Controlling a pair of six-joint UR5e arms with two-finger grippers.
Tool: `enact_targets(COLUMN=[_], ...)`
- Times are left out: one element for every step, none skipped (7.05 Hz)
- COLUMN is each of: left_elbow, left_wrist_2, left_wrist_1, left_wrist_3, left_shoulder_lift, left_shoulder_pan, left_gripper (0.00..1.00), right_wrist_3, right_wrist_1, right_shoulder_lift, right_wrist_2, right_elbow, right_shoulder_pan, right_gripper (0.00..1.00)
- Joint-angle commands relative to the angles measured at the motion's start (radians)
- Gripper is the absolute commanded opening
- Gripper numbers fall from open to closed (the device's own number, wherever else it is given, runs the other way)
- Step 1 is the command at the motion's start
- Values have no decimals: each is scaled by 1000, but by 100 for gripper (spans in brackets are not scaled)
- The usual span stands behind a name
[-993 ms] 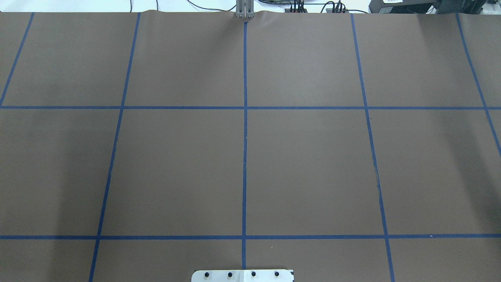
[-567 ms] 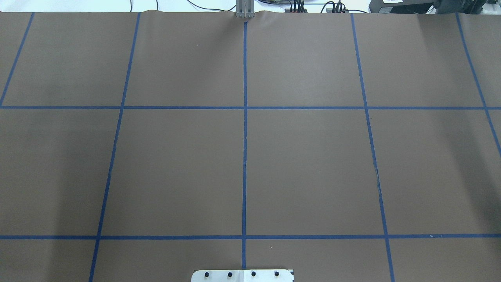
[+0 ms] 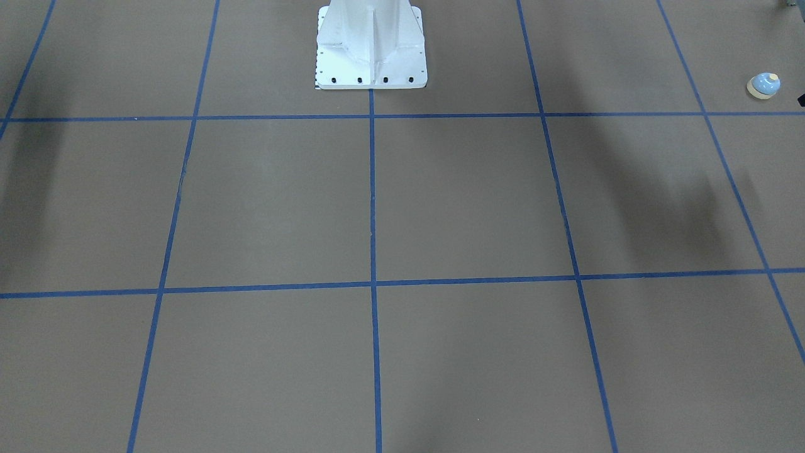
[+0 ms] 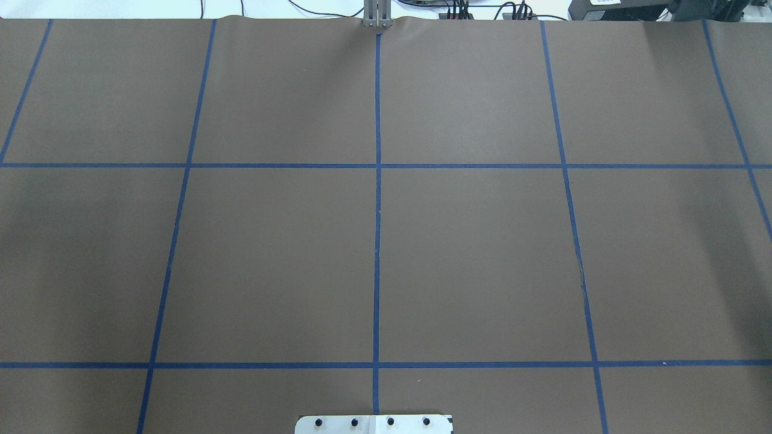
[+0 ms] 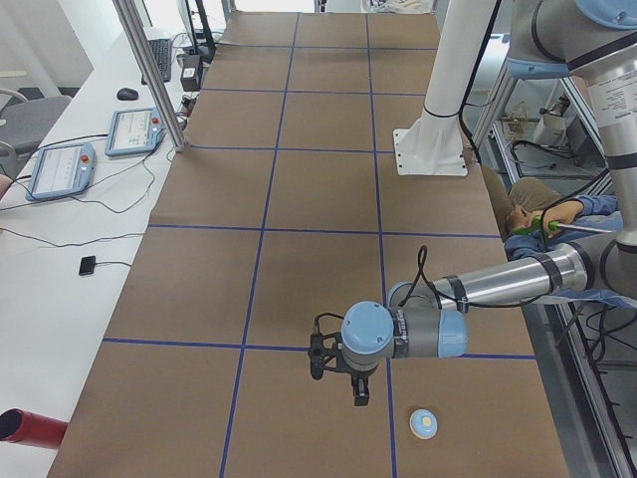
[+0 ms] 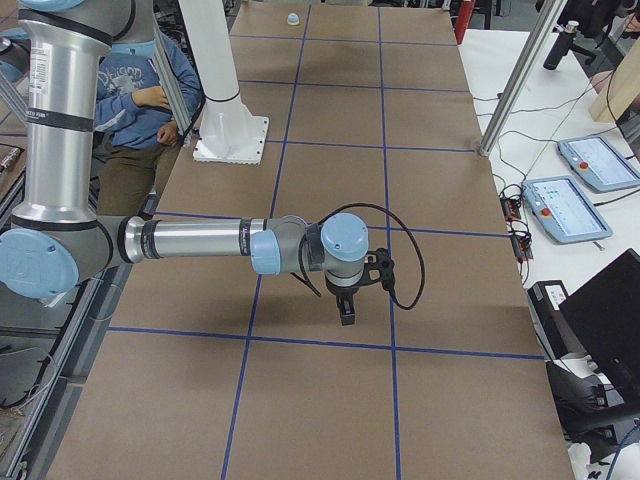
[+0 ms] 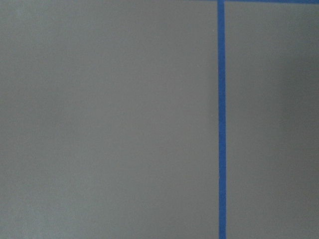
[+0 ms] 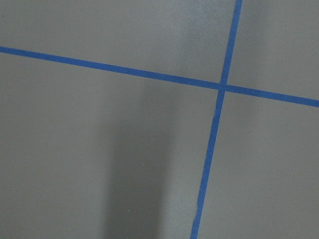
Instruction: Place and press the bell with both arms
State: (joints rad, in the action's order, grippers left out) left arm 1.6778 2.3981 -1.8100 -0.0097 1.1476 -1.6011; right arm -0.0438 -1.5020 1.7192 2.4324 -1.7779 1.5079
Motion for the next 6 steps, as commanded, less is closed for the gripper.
enact_targets(left_elbow=[-41,-109,-172,-211,-239,-266], left_wrist_2=[-5,-5,-5,-5,-4,7], left_wrist_1=[0,-2,-2,0,3,4], left_wrist_3=[-3,-1,0,-1,-6,-7], left_shoulder_lift=[-75,-77,-74,-66,-59,-48], left_shoulder_pan=[-3,-2,-2,0,3,3], left_gripper=[99,99,99,99,99,99], right_wrist_3=[87,87,87,88,88,88], right_wrist_1=[81,89,91,92,98,98], right_shoulder_lift=[2,2,0,-1,-4,-4], right_wrist_2=[-12,-15,-16,-15,-15,-15], right_elbow=[3,15,21,23,23,23], right_shoulder_pan=[-61,-77,-90,-98,-106,-112], right_gripper=[100,100,100,100,100,100])
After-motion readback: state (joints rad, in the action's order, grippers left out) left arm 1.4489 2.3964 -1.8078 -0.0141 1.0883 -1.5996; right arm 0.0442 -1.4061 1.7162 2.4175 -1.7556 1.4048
